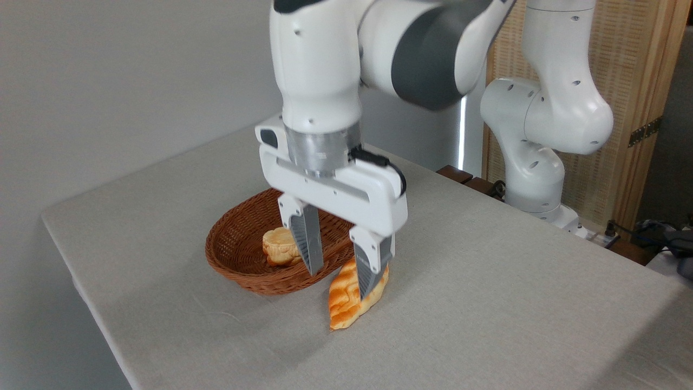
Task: Put bread into the basket
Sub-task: 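Move the open gripper from the basket over the braided bread loaf, then lower the gripper around the braided loaf and close on it, then lift the braided loaf and carry it over the basket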
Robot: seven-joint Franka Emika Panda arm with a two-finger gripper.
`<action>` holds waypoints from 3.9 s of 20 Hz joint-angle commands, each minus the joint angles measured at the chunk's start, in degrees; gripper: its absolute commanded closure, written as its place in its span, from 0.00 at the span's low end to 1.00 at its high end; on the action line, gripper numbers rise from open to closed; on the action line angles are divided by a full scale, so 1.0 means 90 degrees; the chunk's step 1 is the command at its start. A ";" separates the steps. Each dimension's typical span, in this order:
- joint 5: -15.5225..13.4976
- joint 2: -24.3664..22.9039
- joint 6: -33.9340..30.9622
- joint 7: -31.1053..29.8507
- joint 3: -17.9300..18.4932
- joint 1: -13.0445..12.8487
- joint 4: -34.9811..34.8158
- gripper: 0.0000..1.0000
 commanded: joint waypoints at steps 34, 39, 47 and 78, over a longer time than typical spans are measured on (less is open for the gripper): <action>0.0494 0.0276 0.0639 -0.1092 -0.0233 -0.0476 -0.0877 0.00; 0.0494 0.0276 0.0600 -0.1034 -0.0253 -0.0505 -0.0877 0.22; 0.0494 0.0286 0.0610 -0.1005 -0.0243 -0.0495 -0.0877 0.76; -0.0002 0.0051 -0.0004 -0.0819 0.0538 -0.0427 0.0644 0.86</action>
